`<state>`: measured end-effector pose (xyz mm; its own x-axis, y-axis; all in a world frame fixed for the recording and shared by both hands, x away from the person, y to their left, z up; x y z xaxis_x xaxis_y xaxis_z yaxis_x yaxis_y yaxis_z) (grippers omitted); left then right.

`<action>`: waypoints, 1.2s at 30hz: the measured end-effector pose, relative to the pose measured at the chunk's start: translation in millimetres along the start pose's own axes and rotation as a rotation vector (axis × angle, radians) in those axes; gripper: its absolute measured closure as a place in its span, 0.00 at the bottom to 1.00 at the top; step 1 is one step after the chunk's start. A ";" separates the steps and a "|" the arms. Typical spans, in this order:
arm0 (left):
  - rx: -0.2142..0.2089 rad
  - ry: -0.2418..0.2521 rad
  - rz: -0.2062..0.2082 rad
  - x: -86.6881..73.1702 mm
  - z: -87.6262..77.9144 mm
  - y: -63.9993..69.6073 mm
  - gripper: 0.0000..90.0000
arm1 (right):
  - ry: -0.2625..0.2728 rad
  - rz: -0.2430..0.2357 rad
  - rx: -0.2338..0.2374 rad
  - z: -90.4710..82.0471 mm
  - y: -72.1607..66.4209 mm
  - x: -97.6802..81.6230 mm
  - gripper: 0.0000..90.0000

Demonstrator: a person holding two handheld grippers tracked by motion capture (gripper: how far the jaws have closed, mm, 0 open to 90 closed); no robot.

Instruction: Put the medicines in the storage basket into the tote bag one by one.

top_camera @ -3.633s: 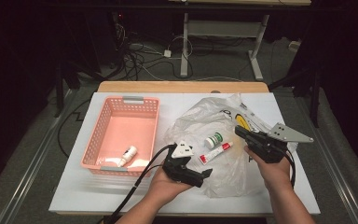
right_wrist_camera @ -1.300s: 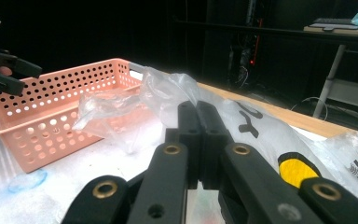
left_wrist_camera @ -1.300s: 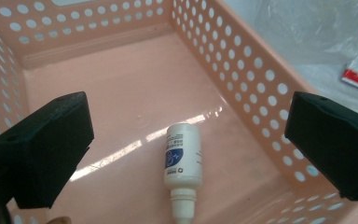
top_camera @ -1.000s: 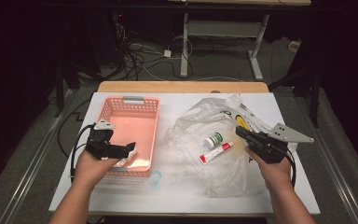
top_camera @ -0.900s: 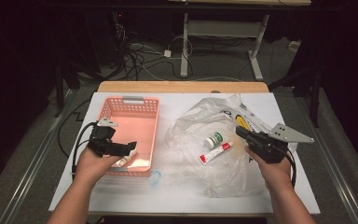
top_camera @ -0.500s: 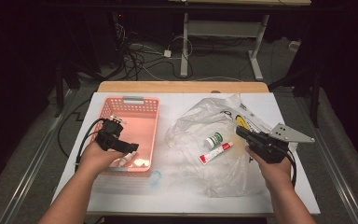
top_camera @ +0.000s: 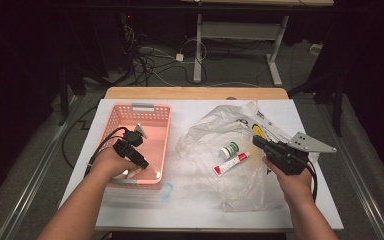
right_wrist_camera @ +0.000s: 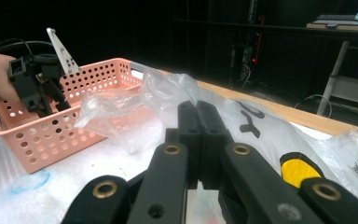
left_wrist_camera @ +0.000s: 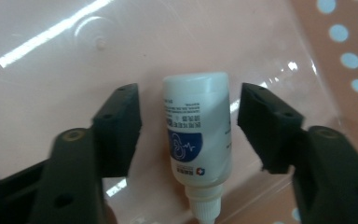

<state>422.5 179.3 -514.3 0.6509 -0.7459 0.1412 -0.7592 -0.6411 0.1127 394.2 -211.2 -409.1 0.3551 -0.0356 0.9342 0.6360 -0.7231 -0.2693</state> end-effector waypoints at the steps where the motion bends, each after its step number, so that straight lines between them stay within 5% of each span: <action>1: 0.007 -0.022 0.004 -0.1 1.8 0.5 0.49 | 0.001 0.000 0.000 -0.4 0.1 0.4 1.00; 5: 0.039 -0.042 0.025 1.6 3.8 3.6 0.62 | 0.000 0.003 0.002 -1.0 0.2 0.2 1.00; 10: 0.054 -0.019 0.023 3.4 1.4 2.6 0.64 | -0.002 0.005 0.002 -0.6 -1.9 -0.3 1.00; 28: 0.081 0.468 0.046 17.1 -51.6 23.9 0.64 | 0.006 -0.006 0.001 -1.7 -2.3 1.5 1.00; 36: 0.167 0.607 0.047 10.7 -64.1 40.6 0.64 | 0.005 -0.005 0.001 -1.2 -3.8 1.5 1.00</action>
<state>398.2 156.9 -445.1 0.4606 -0.5699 0.6805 -0.7435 -0.6664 -0.0549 391.5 -209.4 -406.4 0.3485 -0.0349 0.9367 0.6386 -0.7226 -0.2645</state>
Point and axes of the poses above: each handheld gripper's, and its own axes: z roughly forward along the jaws, x roughly out of its top, y roughly to its right, the point moved 7 cm from there along z, roughly forward along the jaws, and after that the axes turned 14 degrees about z, right-handed, at the moved point
